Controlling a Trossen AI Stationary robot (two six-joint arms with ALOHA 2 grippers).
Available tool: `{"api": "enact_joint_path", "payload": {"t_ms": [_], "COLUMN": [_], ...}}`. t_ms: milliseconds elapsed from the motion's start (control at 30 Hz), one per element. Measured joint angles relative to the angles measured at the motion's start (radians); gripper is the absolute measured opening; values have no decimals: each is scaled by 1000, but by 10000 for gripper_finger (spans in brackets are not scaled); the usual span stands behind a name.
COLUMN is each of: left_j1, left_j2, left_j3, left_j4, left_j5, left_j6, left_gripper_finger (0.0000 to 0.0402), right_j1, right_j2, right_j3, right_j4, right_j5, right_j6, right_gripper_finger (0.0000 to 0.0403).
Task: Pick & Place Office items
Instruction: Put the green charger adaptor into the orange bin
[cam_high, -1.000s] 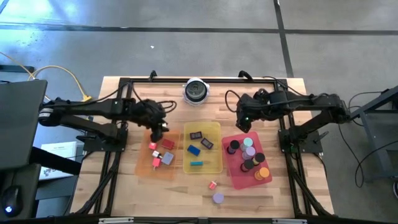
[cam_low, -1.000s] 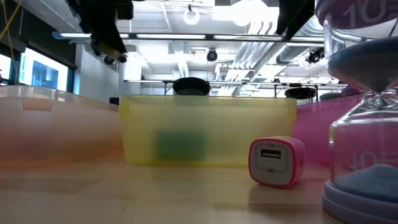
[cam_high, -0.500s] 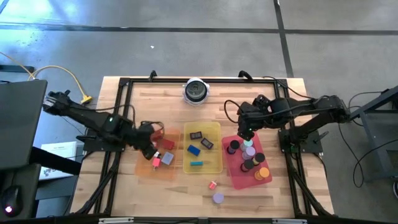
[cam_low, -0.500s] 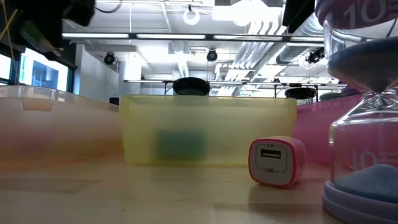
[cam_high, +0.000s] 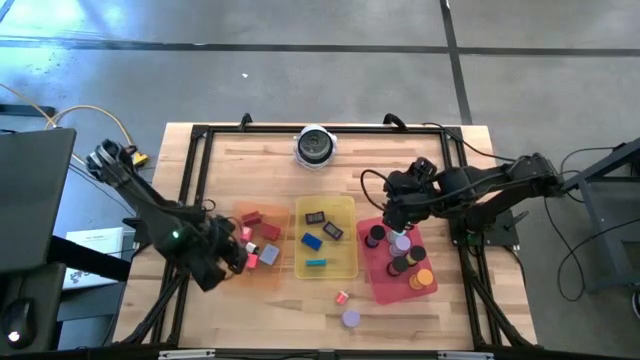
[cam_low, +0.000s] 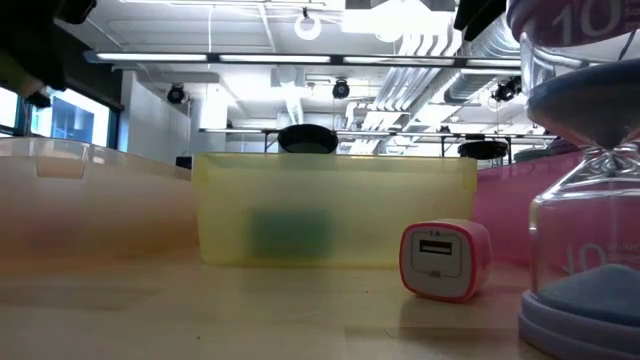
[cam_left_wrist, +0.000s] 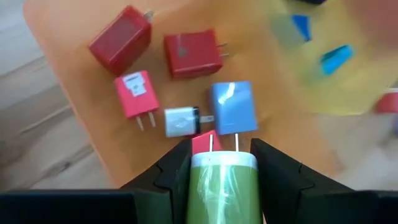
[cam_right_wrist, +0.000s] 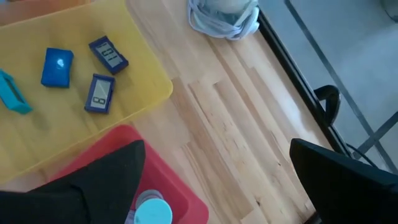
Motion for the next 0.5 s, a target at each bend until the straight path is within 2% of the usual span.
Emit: {"api": "enact_joint_path", "payload": {"t_ms": [167,433,500], "left_j1": [-38,-111,-114], "left_j2": [137,317,354], "left_j3": [0,-1,-1], "left_j4": [4,-13,-10], "left_j5": [-5,-42,-41], "left_j6": [-105,-355,-369], "left_gripper_finger": [134,134,134], "right_j1": [3,3,3], "right_j2": [0,0,0], "right_j3": [0,0,0], "right_j4": [5,13,13], "right_j5": [9,9,9], "right_j6": [15,23,23], "right_gripper_finger": [389,389,389]}}
